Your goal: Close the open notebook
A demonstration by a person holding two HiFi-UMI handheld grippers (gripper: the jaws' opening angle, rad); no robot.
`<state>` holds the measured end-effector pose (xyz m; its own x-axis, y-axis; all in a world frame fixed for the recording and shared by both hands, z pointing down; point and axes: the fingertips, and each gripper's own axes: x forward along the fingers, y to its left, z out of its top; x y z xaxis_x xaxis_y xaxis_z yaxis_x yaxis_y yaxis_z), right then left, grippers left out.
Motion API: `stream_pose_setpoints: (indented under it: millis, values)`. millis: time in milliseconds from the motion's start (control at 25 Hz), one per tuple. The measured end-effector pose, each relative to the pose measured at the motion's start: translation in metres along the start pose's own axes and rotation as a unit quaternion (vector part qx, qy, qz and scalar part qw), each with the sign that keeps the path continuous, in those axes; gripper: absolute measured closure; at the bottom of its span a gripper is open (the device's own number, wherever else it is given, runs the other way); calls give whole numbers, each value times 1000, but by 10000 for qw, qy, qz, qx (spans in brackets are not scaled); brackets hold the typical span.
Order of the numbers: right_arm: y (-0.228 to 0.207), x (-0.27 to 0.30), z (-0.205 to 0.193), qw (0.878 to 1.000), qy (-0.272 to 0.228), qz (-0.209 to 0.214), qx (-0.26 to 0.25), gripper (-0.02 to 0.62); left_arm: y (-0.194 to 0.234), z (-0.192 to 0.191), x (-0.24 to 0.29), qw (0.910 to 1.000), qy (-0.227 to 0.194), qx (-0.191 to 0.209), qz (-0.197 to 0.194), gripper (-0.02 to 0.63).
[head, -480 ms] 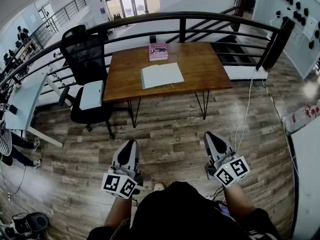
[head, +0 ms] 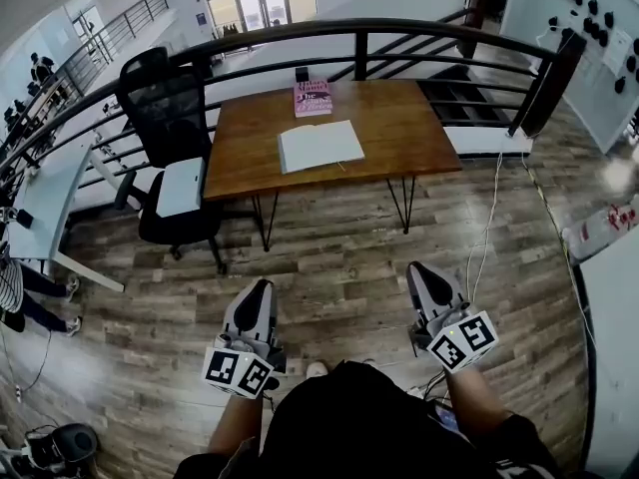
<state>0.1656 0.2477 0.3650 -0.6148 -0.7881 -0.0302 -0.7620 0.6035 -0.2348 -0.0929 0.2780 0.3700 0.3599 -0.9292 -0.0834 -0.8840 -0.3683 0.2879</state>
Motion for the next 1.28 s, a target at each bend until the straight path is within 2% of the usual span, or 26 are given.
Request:
stream_pose_setpoints:
  millis: [400, 800, 1000, 1160, 1200, 1280]
  values:
    - [6, 4, -3, 9995, 1, 47, 317, 598, 3, 1, -2, 9999, -97, -125, -5, 568]
    - [23, 21, 1, 9997, -196, -63, 137, 596, 16, 7, -2, 9997, 23, 198, -173, 566]
    - [35, 33, 1, 9995, -240, -93, 157, 576, 37, 15, -8, 9999, 3, 66, -143, 565]
    - [47, 40, 1, 9994, -267, -202, -29, 519, 48, 17, -12, 9998, 48, 83, -177, 523]
    - [52, 41, 1, 9994, -275, -204, -88, 482, 50, 17, -13, 9997, 54, 72, -211, 500]
    - [58, 43, 2, 9990, -317, -243, -220, 355, 53, 18, -13, 9996, 48, 142, -227, 378]
